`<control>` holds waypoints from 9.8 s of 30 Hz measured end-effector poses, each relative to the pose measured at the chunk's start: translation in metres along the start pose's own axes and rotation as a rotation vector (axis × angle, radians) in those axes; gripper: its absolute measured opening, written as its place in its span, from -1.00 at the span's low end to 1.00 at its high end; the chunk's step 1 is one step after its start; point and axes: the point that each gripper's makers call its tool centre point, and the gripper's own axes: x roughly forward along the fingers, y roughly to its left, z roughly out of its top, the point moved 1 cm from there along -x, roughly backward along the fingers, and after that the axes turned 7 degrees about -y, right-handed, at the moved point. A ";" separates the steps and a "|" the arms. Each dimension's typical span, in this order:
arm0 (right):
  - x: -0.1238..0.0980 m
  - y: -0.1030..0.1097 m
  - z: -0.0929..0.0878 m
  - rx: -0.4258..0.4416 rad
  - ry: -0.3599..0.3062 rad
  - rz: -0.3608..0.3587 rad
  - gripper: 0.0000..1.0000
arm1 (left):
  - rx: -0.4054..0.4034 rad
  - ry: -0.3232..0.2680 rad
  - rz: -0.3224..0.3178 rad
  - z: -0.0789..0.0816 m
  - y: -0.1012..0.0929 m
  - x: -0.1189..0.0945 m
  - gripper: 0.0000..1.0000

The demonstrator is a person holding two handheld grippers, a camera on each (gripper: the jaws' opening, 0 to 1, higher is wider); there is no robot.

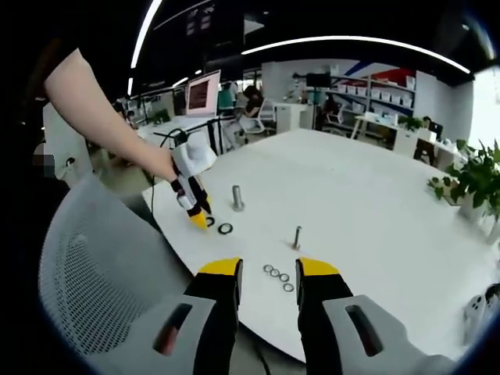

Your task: Place the washer onto the threaded stud by aligning its center hole with the stud, sliding it down to the base, and recovering from edge contact or off-axis alignment until the washer reaches the visible bottom stop.

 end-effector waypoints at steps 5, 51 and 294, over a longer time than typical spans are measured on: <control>0.000 -0.001 -0.001 0.004 0.002 -0.004 -0.40 | 0.048 0.023 0.005 -0.001 -0.004 0.003 -0.34; -0.001 -0.003 0.001 0.008 -0.007 -0.014 -0.42 | 0.495 0.189 -0.041 -0.005 -0.006 0.008 -0.59; -0.006 -0.012 0.001 -0.009 -0.022 -0.064 -0.47 | 0.373 0.119 0.002 0.032 -0.041 0.023 -0.62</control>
